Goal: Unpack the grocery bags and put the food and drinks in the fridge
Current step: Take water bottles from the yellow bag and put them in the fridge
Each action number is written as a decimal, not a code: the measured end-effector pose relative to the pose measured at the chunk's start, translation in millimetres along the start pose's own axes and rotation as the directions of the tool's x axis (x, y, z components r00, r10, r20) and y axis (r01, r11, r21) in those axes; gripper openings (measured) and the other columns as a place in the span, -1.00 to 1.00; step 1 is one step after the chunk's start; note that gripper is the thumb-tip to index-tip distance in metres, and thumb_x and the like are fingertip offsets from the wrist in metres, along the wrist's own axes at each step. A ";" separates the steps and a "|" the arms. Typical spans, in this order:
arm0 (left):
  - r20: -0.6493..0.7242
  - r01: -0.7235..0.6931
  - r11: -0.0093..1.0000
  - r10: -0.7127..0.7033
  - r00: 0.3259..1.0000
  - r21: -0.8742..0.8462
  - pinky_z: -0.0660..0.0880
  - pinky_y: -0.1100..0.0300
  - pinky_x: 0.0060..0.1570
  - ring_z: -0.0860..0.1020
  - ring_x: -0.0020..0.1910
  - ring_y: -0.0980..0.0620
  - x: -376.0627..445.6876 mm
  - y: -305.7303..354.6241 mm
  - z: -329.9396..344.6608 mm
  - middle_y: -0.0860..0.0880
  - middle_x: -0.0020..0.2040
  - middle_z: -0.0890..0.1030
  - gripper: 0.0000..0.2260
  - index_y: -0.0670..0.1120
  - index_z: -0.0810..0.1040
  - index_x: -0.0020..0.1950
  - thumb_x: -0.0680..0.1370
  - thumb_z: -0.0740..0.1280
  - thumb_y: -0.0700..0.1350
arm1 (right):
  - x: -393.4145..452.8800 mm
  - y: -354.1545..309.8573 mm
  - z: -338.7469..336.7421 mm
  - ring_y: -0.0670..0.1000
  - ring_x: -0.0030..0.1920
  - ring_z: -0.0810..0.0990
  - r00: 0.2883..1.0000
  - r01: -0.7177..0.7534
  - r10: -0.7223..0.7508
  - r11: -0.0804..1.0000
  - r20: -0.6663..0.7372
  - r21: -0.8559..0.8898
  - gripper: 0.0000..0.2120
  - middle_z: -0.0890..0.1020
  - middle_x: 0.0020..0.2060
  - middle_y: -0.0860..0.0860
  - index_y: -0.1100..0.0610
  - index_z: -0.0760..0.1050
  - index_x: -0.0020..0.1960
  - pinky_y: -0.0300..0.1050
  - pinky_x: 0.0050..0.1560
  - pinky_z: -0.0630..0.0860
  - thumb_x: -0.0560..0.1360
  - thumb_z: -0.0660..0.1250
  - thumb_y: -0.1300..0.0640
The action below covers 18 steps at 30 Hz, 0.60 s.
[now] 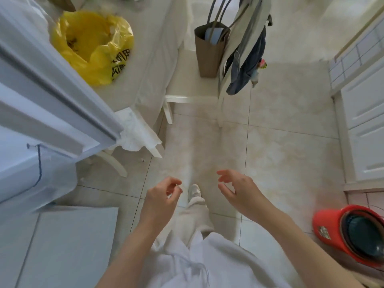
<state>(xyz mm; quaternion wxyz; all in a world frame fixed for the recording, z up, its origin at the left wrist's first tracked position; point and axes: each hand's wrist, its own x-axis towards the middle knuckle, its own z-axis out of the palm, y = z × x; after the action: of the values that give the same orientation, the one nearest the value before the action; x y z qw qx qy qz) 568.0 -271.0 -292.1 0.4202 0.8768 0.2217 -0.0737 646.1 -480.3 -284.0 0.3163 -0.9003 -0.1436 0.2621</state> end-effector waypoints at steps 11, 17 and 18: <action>-0.103 -0.061 0.997 0.055 0.993 -0.054 0.53 0.31 -0.17 0.62 -0.22 0.18 174.2 60.1 -47.5 0.06 -0.24 0.68 -0.89 -0.02 0.62 -0.02 0.56 0.32 -0.19 | 175.3 -66.7 -78.4 -0.09 0.08 0.55 0.980 0.198 -0.200 0.977 -0.012 -0.073 -0.73 0.60 0.04 -0.04 0.11 0.47 0.26 -0.30 0.12 0.40 0.58 0.25 0.13; -0.135 0.002 0.994 -0.017 0.991 -0.110 0.56 0.19 -0.12 0.62 -0.23 0.18 237.4 78.2 -49.7 0.09 -0.25 0.67 -0.84 0.07 0.58 -0.08 0.55 0.32 -0.20 | 259.3 -76.2 -109.4 -0.13 0.06 0.55 0.966 0.256 -0.253 0.963 0.053 -0.082 -0.76 0.59 0.01 -0.09 0.08 0.49 0.23 -0.25 0.13 0.47 0.57 0.26 0.12; -0.145 0.027 0.992 -0.045 0.988 -0.122 0.56 0.17 -0.11 0.62 -0.22 0.17 246.8 79.7 -49.3 0.09 -0.25 0.67 -0.85 0.06 0.59 -0.08 0.55 0.32 -0.20 | 274.0 -76.8 -114.1 -0.14 0.06 0.55 0.964 0.262 -0.255 0.961 0.079 -0.089 -0.76 0.58 0.01 -0.11 0.07 0.48 0.24 -0.27 0.13 0.47 0.58 0.25 0.11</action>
<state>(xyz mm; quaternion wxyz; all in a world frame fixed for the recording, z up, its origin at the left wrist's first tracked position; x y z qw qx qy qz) 820.9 -196.1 -282.5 0.4529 0.8490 0.2720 -0.0028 928.3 -362.2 -263.3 0.2979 -0.8791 -0.2833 0.2413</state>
